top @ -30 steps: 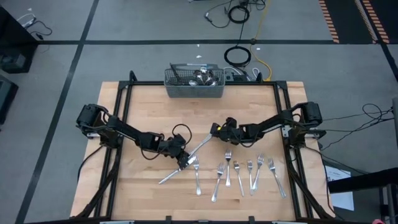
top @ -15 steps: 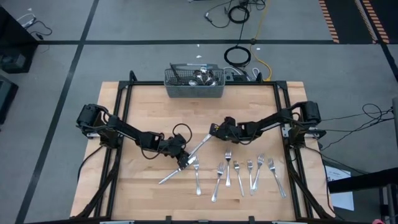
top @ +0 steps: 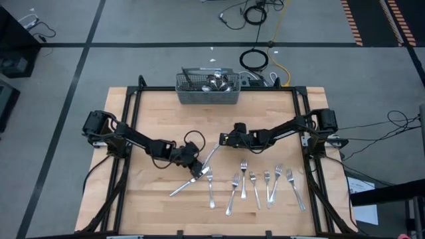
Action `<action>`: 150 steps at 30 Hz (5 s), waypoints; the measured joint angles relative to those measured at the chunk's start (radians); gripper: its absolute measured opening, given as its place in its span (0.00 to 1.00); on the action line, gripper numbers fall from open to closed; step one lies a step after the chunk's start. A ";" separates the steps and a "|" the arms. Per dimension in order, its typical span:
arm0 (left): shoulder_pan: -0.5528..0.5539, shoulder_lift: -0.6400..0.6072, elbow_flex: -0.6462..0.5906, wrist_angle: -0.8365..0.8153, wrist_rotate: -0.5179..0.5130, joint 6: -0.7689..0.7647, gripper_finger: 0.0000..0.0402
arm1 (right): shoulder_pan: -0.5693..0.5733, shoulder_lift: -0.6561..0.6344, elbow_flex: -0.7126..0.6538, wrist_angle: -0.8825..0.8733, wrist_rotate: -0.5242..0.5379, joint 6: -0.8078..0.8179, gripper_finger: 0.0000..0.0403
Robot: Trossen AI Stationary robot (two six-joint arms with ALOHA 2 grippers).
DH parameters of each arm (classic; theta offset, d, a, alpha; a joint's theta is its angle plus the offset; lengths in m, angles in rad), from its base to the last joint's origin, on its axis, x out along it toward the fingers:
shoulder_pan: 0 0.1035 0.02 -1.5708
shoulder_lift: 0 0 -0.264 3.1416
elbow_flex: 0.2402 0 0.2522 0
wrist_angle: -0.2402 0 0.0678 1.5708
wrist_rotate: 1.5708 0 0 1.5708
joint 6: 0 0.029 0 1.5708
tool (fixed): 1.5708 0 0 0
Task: Sort silverware
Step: Put the silver knife into the gray utensil holder
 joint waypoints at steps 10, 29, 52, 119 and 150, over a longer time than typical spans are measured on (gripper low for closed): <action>0.144 0.000 0.000 0.035 -0.028 0.000 0.06 | 0.000 -0.003 0.001 0.009 -0.014 -0.038 0.00; 0.343 0.000 0.008 0.240 0.189 0.051 0.04 | 0.001 -0.032 0.004 0.015 0.041 -0.097 0.00; 0.277 0.009 -0.039 0.355 0.065 0.548 0.26 | 0.161 -0.497 0.004 -0.422 0.350 -0.436 0.01; 0.250 0.047 -0.124 0.761 0.073 0.728 0.50 | 0.481 -0.502 -0.163 -0.623 0.480 0.079 0.40; 0.038 0.380 -0.080 0.834 -0.452 0.580 0.73 | 0.521 -0.502 -0.259 -0.525 0.532 0.157 0.40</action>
